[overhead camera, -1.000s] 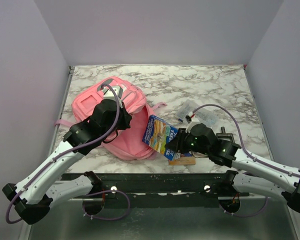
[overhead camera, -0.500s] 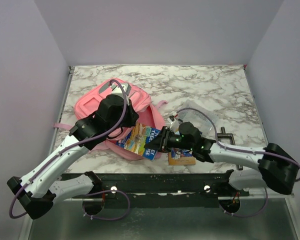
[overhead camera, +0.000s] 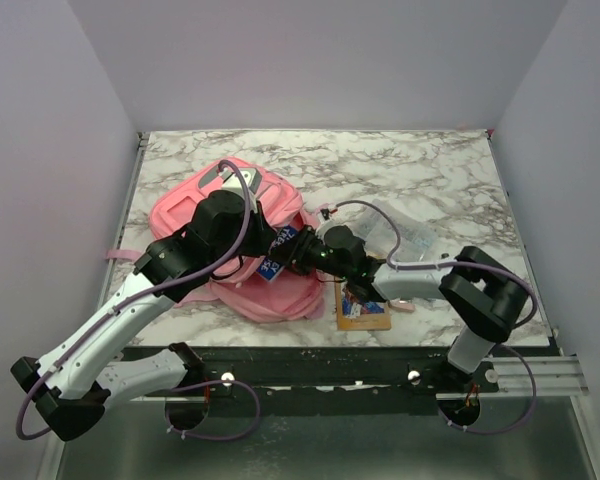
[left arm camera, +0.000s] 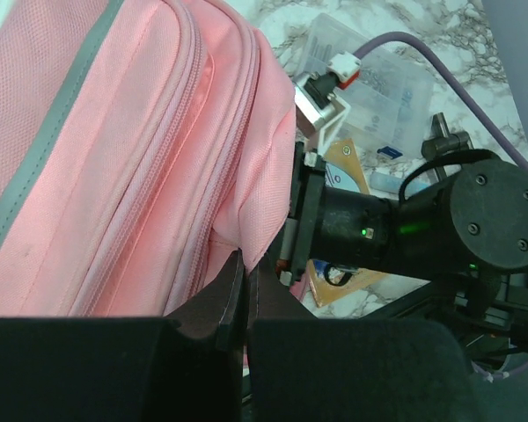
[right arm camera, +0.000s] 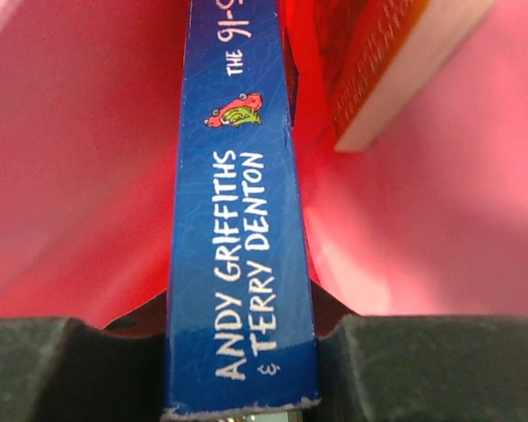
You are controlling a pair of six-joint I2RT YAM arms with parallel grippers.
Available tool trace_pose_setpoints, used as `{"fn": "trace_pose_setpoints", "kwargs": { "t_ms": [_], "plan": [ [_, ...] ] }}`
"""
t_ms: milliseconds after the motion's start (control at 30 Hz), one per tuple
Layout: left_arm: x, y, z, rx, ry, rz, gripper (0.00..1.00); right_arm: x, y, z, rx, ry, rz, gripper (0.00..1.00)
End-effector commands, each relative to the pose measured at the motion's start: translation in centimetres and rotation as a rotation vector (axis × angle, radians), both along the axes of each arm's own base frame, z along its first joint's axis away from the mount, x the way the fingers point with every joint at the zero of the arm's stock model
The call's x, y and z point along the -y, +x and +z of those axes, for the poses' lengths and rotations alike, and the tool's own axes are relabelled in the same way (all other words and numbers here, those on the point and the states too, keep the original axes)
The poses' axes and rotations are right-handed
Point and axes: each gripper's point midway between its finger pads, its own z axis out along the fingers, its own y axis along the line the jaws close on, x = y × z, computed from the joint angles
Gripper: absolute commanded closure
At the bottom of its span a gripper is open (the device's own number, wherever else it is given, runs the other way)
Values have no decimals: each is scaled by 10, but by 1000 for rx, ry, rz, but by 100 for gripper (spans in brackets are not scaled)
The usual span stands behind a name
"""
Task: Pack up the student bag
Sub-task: Place the book in the student bag.
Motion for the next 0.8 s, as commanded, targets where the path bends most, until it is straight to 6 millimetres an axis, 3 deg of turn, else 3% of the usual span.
{"fn": "trace_pose_setpoints", "kwargs": {
  "t_ms": [0,67,100,167,200,300,367,533,633,700,767],
  "plan": [
    [1,3,45,101,-101,12,100,-27,37,46,96,158,-69,99],
    [-8,6,45,129,-48,24,100,-40,63,47,130,170,-135,95],
    [-12,8,45,147,-24,34,100,-50,78,45,152,165,-139,86],
    [-19,12,47,151,-22,72,100,-69,84,29,154,135,-74,58],
    [-16,11,50,148,-36,54,100,-71,82,14,128,106,-51,48],
    [-5,8,52,131,-59,2,100,-56,75,-19,48,37,-62,30],
    [-4,9,48,130,-56,3,100,-44,70,-30,36,19,-82,21],
    [-1,8,43,123,-64,-11,100,-31,42,-53,-31,16,-34,20],
    [2,8,39,118,-61,-24,100,-25,34,-62,-51,46,-36,25],
    [3,7,35,106,-59,-31,100,-30,34,-61,-62,79,-17,34],
    [4,6,33,96,-67,-33,100,-40,34,-58,-51,98,16,54]
  ]
}}
